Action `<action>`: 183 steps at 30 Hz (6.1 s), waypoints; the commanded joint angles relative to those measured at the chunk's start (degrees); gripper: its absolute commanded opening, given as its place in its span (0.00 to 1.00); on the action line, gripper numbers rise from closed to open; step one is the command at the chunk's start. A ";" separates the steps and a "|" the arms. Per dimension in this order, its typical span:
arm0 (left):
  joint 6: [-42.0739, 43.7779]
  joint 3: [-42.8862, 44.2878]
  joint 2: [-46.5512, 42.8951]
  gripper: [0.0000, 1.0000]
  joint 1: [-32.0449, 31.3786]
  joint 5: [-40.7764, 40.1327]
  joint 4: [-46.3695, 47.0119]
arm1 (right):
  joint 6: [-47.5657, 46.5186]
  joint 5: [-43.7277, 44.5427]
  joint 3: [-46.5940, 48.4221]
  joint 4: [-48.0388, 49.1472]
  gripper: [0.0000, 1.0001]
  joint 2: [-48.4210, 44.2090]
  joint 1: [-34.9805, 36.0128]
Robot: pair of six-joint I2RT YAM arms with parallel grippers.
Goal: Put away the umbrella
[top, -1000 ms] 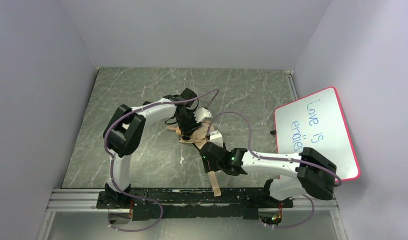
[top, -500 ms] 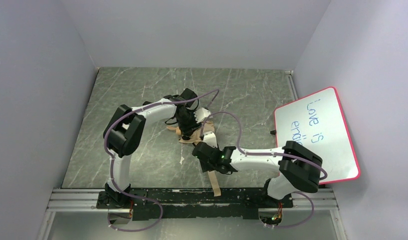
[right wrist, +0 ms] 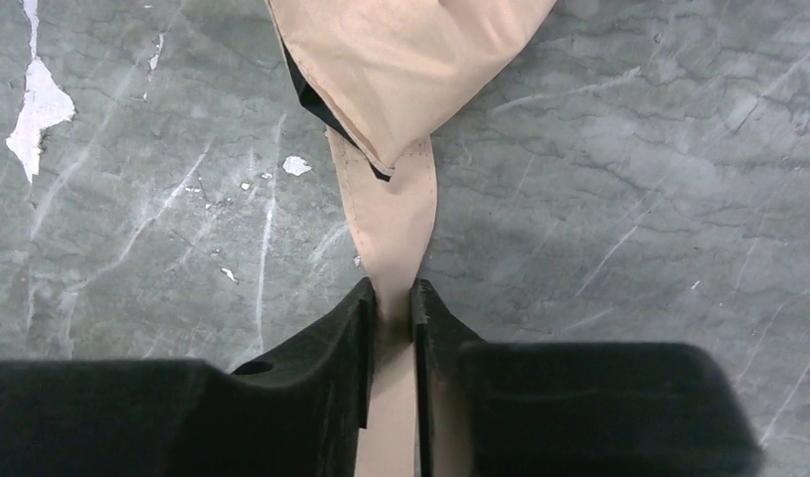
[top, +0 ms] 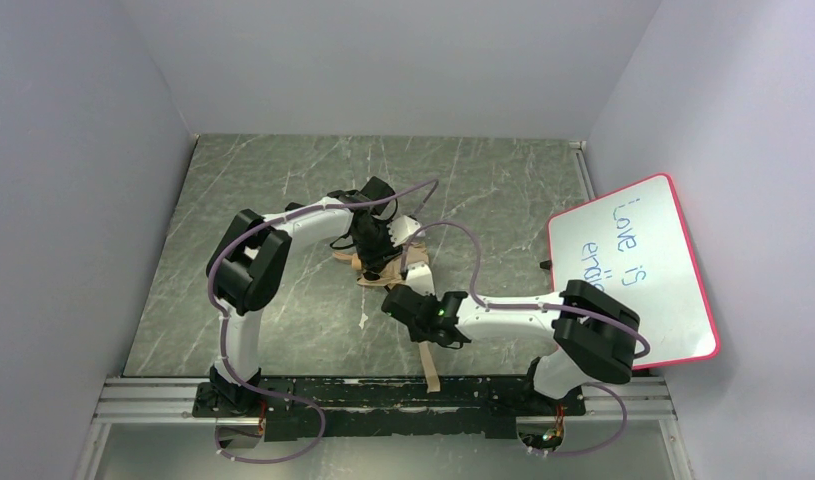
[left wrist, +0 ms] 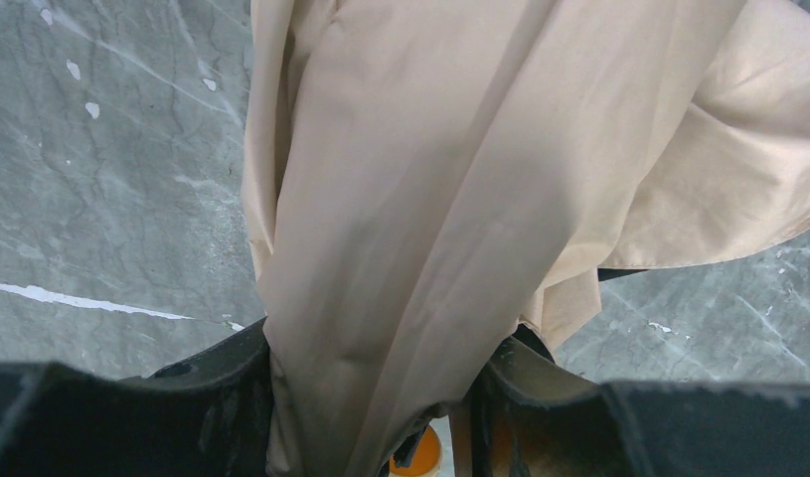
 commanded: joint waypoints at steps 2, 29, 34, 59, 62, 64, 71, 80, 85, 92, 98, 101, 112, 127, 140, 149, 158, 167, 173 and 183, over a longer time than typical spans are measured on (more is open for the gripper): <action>-0.53 -2.46 3.78 0.05 -0.30 -6.27 0.97 | 0.34 -0.16 -0.64 -7.56 0.15 3.19 2.15; -2.42 -2.02 3.62 0.05 -0.29 -10.33 2.12 | 8.83 -4.32 5.59 -24.85 0.00 15.93 25.34; -2.48 -2.02 3.44 0.05 -0.30 -10.49 2.12 | 11.21 -0.14 8.88 -32.41 0.00 18.58 26.35; -2.26 -1.75 3.74 0.05 -0.38 -12.94 2.66 | 7.08 0.83 16.33 -32.93 0.12 18.80 31.74; -1.84 -2.05 3.46 0.05 -0.43 -13.09 2.65 | 6.41 1.25 16.44 -32.46 0.16 18.57 31.74; -1.68 -2.32 3.14 0.05 -0.47 -13.39 2.81 | 6.16 1.39 16.65 -32.19 0.18 18.74 31.71; -1.53 -2.18 3.15 0.05 -0.73 -13.22 2.52 | 6.22 2.91 17.50 -32.32 0.25 16.43 31.87; -0.93 -2.04 3.35 0.05 -0.82 -13.47 2.41 | 0.98 3.63 16.58 -25.00 0.41 7.21 32.35; -1.04 -2.46 3.13 0.05 -0.82 -14.12 3.17 | 1.13 4.77 12.25 -18.27 0.48 -2.42 31.22; -1.81 -2.75 3.13 0.05 -0.89 -15.36 4.00 | 5.61 3.81 3.54 -11.33 0.50 -17.89 17.81; -1.59 -3.32 2.92 0.05 -0.99 -16.03 4.40 | 2.67 0.14 1.51 -11.46 0.50 -20.48 0.79; -1.46 -3.27 2.65 0.05 -1.00 -15.99 4.36 | -0.66 -4.18 -1.21 -7.77 0.51 -21.12 -5.02; -1.45 -3.10 2.62 0.05 -1.35 -16.02 3.99 | -5.05 -16.04 -9.15 4.95 0.54 -18.70 -15.07; -1.19 -2.55 3.17 0.05 -1.61 -16.03 3.36 | -7.07 -14.64 -9.00 9.72 0.53 -8.28 -15.81; -0.93 -2.62 2.79 0.05 -1.65 -16.03 3.53 | -9.95 -11.52 -7.62 10.89 0.50 -3.05 -15.84; -1.01 -2.28 2.73 0.05 -1.70 -16.03 3.35 | -11.70 -10.69 -6.16 11.93 0.34 -0.60 -14.71; -1.35 -2.60 2.56 0.05 -1.69 -16.03 3.97 | -6.48 -10.89 -7.10 12.50 0.02 -1.01 -6.60; -1.68 -3.02 2.56 0.05 -1.69 -17.45 4.73 | -0.99 -14.54 -8.63 15.81 0.00 -1.25 0.46; -2.10 -2.54 3.52 0.05 -1.70 -18.38 4.85 | -1.08 -15.09 -13.01 15.09 0.00 -4.09 0.49; -1.32 -5.97 1.45 0.05 -2.92 -20.28 9.48 | -5.15 -19.67 -14.15 18.99 0.00 -6.25 0.36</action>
